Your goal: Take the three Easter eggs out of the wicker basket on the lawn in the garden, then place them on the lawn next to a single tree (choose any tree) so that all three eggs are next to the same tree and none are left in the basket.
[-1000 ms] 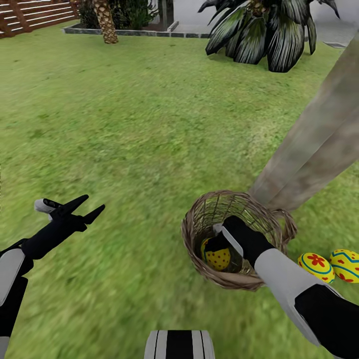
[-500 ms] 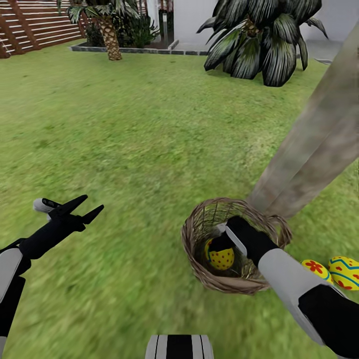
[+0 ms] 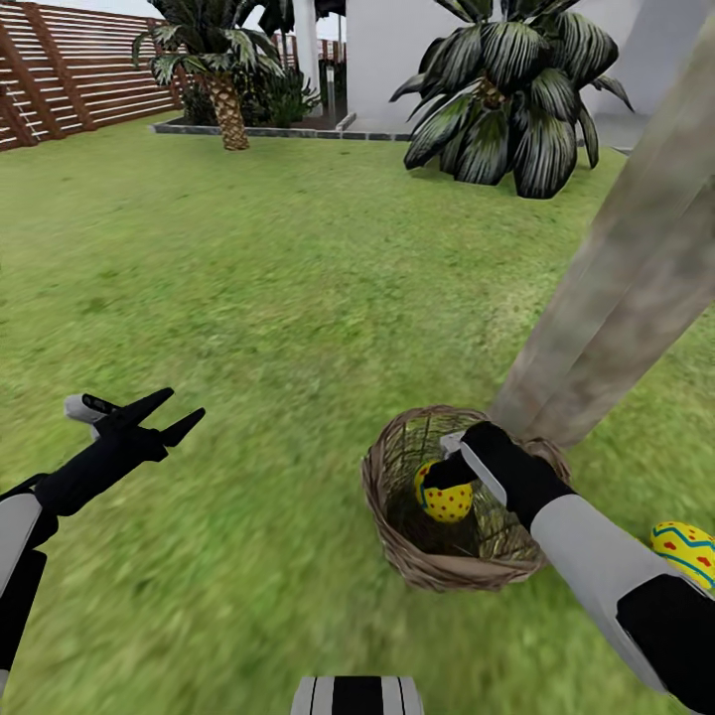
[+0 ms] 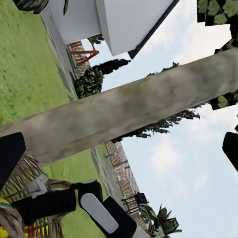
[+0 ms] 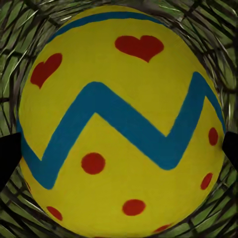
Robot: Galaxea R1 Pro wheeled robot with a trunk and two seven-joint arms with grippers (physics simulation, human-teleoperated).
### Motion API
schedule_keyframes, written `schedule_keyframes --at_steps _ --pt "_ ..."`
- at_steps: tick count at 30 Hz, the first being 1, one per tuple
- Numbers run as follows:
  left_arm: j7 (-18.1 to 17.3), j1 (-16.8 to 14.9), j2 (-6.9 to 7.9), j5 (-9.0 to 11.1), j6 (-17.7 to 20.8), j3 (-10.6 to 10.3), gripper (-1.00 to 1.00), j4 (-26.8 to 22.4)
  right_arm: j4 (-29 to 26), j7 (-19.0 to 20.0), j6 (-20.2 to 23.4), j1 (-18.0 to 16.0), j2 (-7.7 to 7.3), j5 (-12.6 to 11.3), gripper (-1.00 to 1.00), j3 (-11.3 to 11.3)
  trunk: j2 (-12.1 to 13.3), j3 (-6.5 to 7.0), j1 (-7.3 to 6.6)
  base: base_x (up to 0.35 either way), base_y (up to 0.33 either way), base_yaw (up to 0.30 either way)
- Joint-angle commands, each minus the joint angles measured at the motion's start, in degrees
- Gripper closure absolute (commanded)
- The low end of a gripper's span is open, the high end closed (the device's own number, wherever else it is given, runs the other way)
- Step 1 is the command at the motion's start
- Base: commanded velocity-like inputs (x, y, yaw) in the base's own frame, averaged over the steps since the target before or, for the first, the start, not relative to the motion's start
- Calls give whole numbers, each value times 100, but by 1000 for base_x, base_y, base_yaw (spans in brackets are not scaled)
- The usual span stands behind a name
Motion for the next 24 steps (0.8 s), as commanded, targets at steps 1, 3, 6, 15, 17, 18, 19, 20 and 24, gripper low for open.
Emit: schedule_keyframes --at_steps 1,3,6,15,17,18,19,20,24 --pt "-21 -3 4 -16 21 4 -100 2 -9 96 17 -3 -10 35 100 23 0 19 -3 -7 0 0" --pt "-20 -3 8 -16 21 3 -100 3 -10 205 17 -4 -45 35 100 25 3 63 -9 -1 0 0" --pt "-20 -3 11 -16 21 3 -100 3 -21 246 17 -3 -99 35 100 23 7 129 -16 0 0 0" --pt "-20 -3 15 -16 30 3 -100 1 -60 1098 -21 96 -343 45 100 11 19 329 -39 0 0 0" --pt "-20 -3 15 -16 28 3 -100 0 -56 1174 -28 123 -345 37 100 4 21 373 -45 0 0 0" --pt "-20 -3 15 -16 29 3 -100 0 -50 1325 -33 140 -351 41 100 -1 23 395 -47 0 0 0" --pt "-20 -3 15 -16 30 3 -100 0 -44 1521 -35 159 -428 43 100 -8 24 417 -50 -69 0 0" --pt "-20 -3 15 -16 30 3 -100 1 -52 1750 -41 166 -584 43 100 -10 25 439 -52 -213 0 0" --pt "-20 -3 8 -16 22 3 -100 1 -55 2367 -52 172 -809 52 100 -10 31 528 -63 -123 0 0"
